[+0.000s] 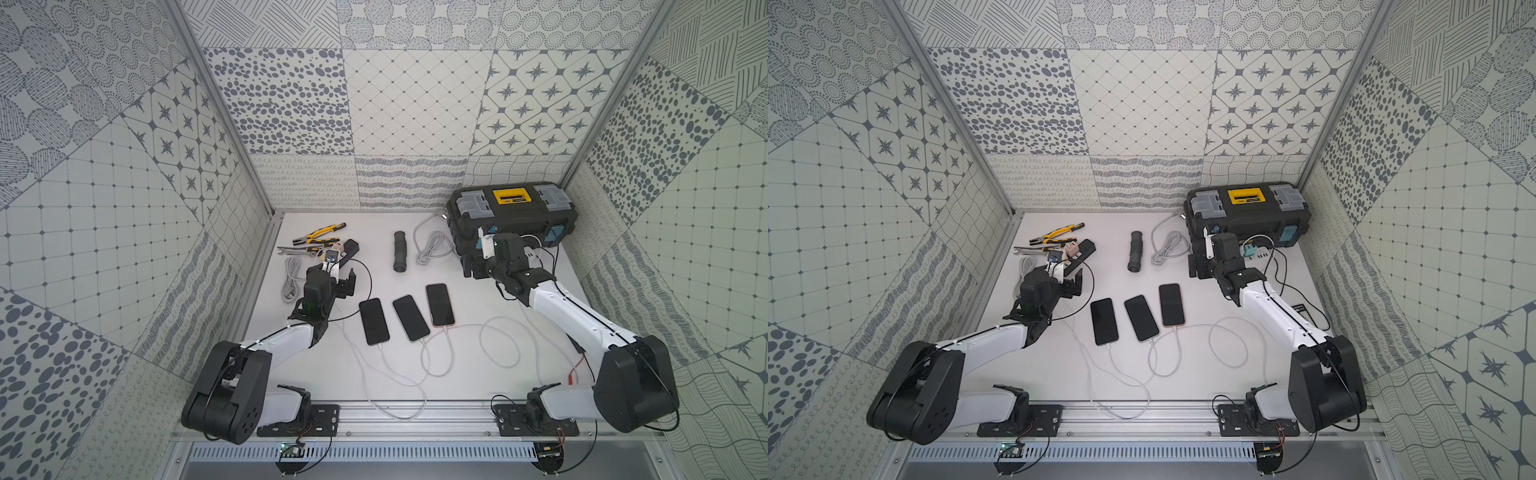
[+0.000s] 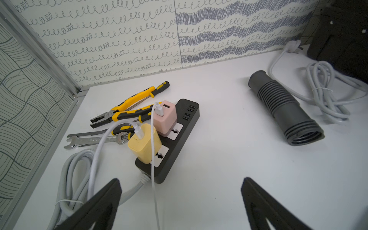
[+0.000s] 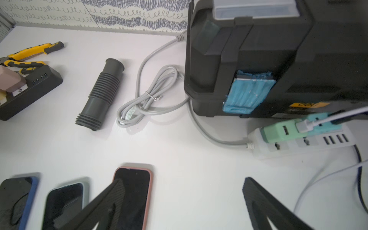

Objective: Unplug the charging cable from the phone
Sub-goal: Pick up the phone at the center of the board.

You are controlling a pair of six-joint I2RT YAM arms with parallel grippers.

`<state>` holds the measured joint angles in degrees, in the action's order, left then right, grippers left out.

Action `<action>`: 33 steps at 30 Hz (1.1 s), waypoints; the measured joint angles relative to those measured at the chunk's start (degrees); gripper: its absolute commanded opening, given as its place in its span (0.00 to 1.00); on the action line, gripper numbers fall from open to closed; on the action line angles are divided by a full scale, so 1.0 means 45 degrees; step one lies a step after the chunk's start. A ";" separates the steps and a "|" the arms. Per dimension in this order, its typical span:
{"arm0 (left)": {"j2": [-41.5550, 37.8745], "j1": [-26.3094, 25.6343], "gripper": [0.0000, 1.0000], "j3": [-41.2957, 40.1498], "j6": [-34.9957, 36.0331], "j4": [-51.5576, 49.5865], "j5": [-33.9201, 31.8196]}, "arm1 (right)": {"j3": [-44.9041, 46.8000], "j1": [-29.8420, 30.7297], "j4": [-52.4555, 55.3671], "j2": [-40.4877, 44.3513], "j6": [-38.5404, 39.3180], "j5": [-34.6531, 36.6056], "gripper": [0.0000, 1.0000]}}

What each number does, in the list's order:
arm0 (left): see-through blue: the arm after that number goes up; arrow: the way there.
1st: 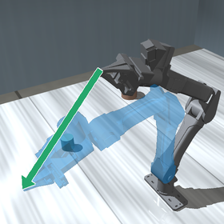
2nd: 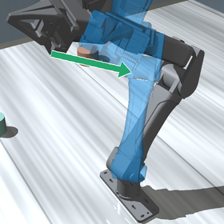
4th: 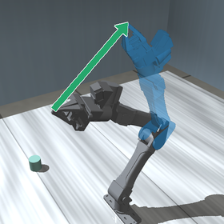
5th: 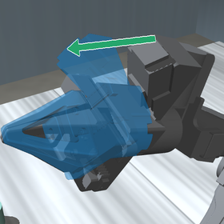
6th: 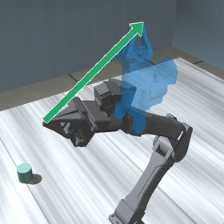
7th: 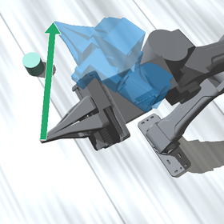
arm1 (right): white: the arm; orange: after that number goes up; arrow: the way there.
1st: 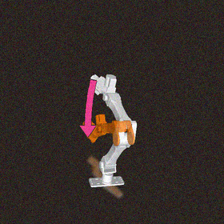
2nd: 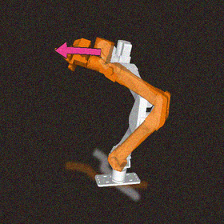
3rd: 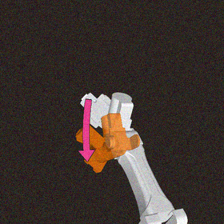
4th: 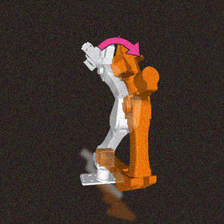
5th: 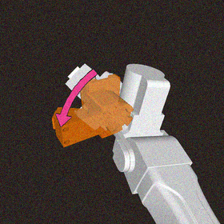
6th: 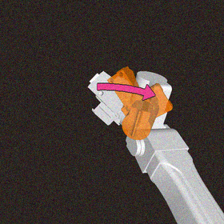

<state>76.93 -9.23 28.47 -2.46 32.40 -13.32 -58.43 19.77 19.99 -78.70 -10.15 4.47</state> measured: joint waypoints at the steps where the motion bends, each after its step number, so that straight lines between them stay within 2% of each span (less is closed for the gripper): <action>1: -0.0087 -0.0053 0.98 0.0238 -0.0155 -0.0432 -0.0029 | -0.0379 0.0160 0.0680 -0.0029 -0.0403 0.0053 0.97; 7: -0.0228 -0.0340 0.98 0.1860 -0.1049 -0.3196 -0.0044 | -0.2453 0.1039 0.3560 -0.1049 -0.2341 0.0529 0.97; 14: -0.0136 -0.0529 0.98 0.2987 -0.2045 -0.5683 0.0160 | -0.2997 0.2463 0.5421 -0.2501 -0.3653 0.1137 0.97; 22: -0.0141 -0.0583 0.98 0.3201 -0.2764 -0.7291 0.0495 | -0.3682 0.2987 0.6159 -0.4313 -0.4396 0.0714 0.97; 33: -0.0141 -0.0641 0.98 0.3201 -0.3152 -0.8053 0.0777 | -0.4459 0.3463 0.6295 -0.6484 -0.4459 0.0199 0.97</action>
<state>76.29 -12.12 42.87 -16.64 -3.84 -9.82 -78.50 35.35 48.31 -107.87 -30.22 5.37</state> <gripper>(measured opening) 0.981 0.969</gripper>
